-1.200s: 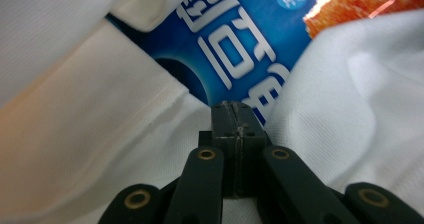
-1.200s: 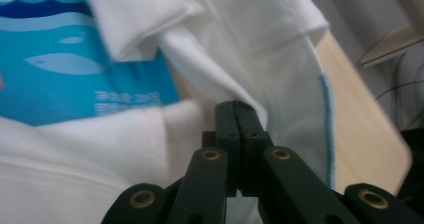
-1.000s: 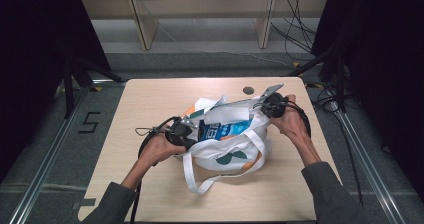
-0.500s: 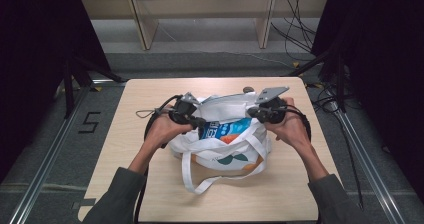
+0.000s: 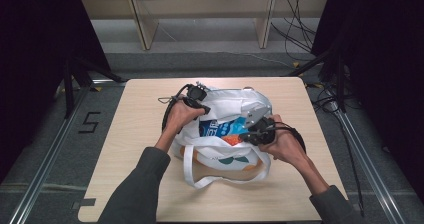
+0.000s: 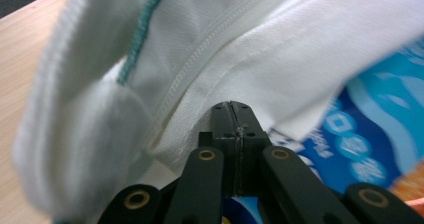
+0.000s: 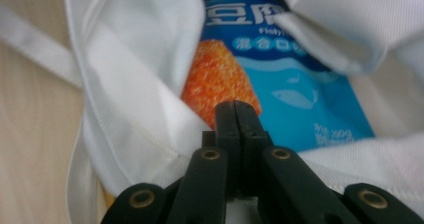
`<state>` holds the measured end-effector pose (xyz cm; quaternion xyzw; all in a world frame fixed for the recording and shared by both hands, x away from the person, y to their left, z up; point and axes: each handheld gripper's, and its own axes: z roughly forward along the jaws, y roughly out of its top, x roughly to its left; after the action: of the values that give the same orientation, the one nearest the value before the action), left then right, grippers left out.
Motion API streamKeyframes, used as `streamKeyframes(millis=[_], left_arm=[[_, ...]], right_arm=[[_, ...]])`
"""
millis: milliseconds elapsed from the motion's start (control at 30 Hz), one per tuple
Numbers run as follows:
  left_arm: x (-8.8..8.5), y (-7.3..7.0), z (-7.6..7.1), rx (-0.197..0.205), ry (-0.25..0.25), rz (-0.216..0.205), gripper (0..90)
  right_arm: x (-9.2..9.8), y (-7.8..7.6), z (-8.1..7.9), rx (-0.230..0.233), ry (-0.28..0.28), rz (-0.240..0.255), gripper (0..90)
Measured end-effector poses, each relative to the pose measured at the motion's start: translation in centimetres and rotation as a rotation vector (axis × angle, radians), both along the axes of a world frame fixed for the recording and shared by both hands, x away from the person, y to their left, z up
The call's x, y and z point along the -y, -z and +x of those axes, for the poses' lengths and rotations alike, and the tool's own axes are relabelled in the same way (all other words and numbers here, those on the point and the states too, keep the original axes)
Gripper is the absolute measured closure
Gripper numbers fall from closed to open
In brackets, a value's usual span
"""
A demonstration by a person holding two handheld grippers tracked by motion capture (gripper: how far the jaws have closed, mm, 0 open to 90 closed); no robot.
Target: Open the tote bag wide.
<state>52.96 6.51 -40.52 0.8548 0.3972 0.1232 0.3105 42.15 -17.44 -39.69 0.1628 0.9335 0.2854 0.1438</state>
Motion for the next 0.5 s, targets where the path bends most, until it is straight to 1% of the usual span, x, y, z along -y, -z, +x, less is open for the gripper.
streamKeyframes(millis=[33, 67, 100, 133, 200, 233, 267, 300, 333, 367, 400, 433, 467, 500], left_arm=[[-0.2, 0.1, 0.6, 0.011, -0.029, 0.011, 89.4], [-0.3, 0.1, 0.9, 0.013, -0.046, 0.001, 89.4], [-0.3, 0.1, 0.9, 0.013, -0.046, 0.001, 89.5], [-0.5, 0.1, 1.1, 0.009, -0.055, -0.007, 89.5], [-0.5, 0.4, 1.6, 0.014, -0.052, 0.003, 89.5], [-0.4, 0.6, 1.7, 0.019, -0.051, 0.008, 89.5], [-0.3, 0.8, 1.8, 0.025, -0.056, 0.023, 89.6], [-0.1, 1.0, 1.9, 0.030, -0.053, 0.049, 89.5], [0.0, 1.1, 2.0, 0.042, -0.049, 0.063, 89.5], [0.1, 1.2, 2.1, 0.040, -0.062, 0.067, 89.6], [0.1, 1.4, 2.3, 0.032, -0.063, 0.061, 89.6], [0.0, 1.3, 2.5, 0.021, -0.066, 0.053, 89.6], [-0.1, 1.5, 2.7, 0.023, -0.082, 0.026, 89.7], [-0.2, 1.7, 2.8, 0.008, -0.088, 0.008, 89.6]], right_arm=[[1.0, -0.1, -0.8, -0.031, 0.008, 0.013, 90.0], [1.3, -0.1, -1.2, -0.028, 0.020, 0.006, 90.0], [1.3, -0.1, -1.2, -0.028, 0.020, 0.006, 90.0], [1.7, -0.2, -1.3, -0.032, -0.009, -0.014, 90.0], [2.4, 0.3, -1.9, -0.070, -0.022, -0.031, 90.0], [2.5, 0.6, -2.1, -0.086, -0.019, -0.041, 90.0], [2.6, 0.8, -2.1, -0.092, -0.025, -0.041, 90.0], [2.8, 0.8, -2.3, -0.099, -0.020, -0.035, 90.0], [3.0, 0.8, -2.4, -0.109, -0.032, -0.031, 90.0], [3.1, 0.9, -2.5, -0.133, -0.042, -0.041, 90.0], [2.9, 1.7, -3.0, -0.147, -0.030, -0.083, 90.0], [2.9, 1.7, -3.0, -0.147, -0.030, -0.083, 90.0], [2.8, 2.0, -3.0, -0.161, -0.030, -0.088, 90.0], [2.7, 2.3, -3.1, -0.163, -0.027, -0.092, 90.0]])
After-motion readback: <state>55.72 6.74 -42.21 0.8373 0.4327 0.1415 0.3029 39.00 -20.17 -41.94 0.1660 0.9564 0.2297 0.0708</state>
